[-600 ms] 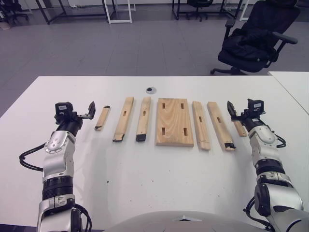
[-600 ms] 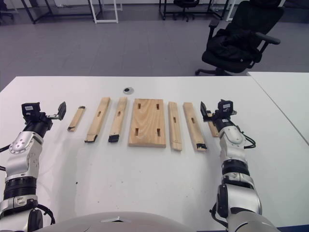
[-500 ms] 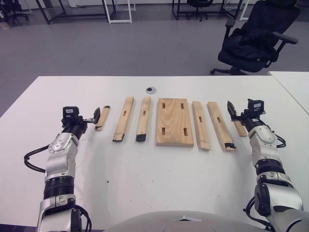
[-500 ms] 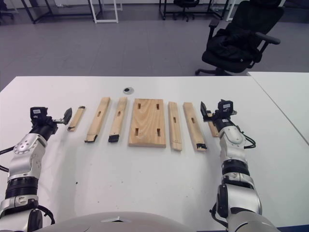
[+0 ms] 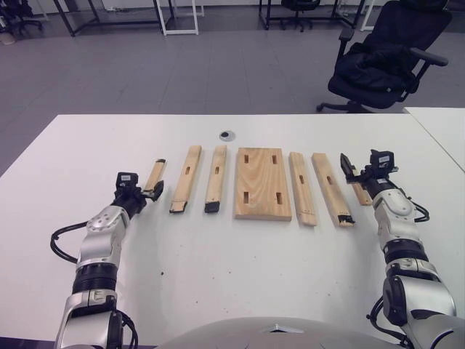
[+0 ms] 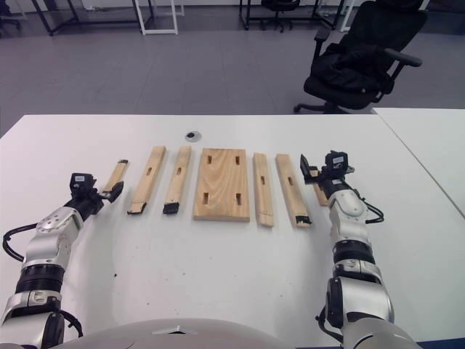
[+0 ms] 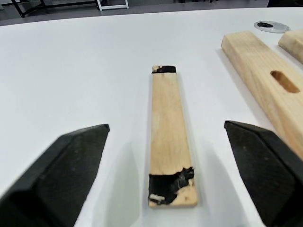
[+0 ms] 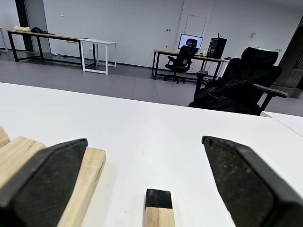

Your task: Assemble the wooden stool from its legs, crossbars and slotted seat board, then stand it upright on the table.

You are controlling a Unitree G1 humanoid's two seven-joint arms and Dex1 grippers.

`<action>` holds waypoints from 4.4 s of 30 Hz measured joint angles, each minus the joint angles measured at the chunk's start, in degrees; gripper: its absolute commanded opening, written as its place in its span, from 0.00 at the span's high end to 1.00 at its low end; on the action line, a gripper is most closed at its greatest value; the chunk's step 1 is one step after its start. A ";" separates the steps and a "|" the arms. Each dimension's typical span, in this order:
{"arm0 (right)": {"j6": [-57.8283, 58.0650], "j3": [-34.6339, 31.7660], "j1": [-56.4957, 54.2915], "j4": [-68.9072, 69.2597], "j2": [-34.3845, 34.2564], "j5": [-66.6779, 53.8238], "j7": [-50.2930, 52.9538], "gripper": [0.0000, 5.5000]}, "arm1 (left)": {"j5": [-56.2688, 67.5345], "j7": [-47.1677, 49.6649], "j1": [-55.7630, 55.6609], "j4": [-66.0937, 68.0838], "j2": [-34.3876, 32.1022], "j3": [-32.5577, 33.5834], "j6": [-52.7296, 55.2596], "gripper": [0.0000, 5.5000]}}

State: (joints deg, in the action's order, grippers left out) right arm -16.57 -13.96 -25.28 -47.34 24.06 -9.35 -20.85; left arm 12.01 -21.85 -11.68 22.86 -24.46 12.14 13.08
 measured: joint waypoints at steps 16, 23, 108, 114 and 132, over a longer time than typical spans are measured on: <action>0.12 0.67 -0.21 -0.02 -0.05 0.56 0.34 0.18 | -1.16 0.01 -1.67 3.48 -0.59 -0.67 1.06 0.76; 5.91 2.01 -2.72 7.20 0.01 0.61 0.24 0.18 | -1.88 2.61 -1.16 1.69 -0.70 0.39 -5.32 0.77; 14.71 12.93 16.10 36.27 -15.20 -1.52 5.18 0.62 | -5.52 5.80 -6.10 -26.48 14.29 -13.53 -9.80 0.39; 38.37 15.94 12.22 45.27 -10.26 -0.34 3.41 0.41 | -5.82 6.28 -6.10 -26.55 14.66 -13.55 -9.83 0.39; 64.70 15.45 18.82 57.41 -6.55 0.75 6.43 0.41 | -8.20 6.60 -3.75 -27.49 13.95 -13.94 -9.82 0.39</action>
State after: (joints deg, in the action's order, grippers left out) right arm 48.13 1.49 -6.46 10.07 17.51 -8.59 -14.41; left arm 3.80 -15.26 -15.43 -4.63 -10.50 -1.80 3.27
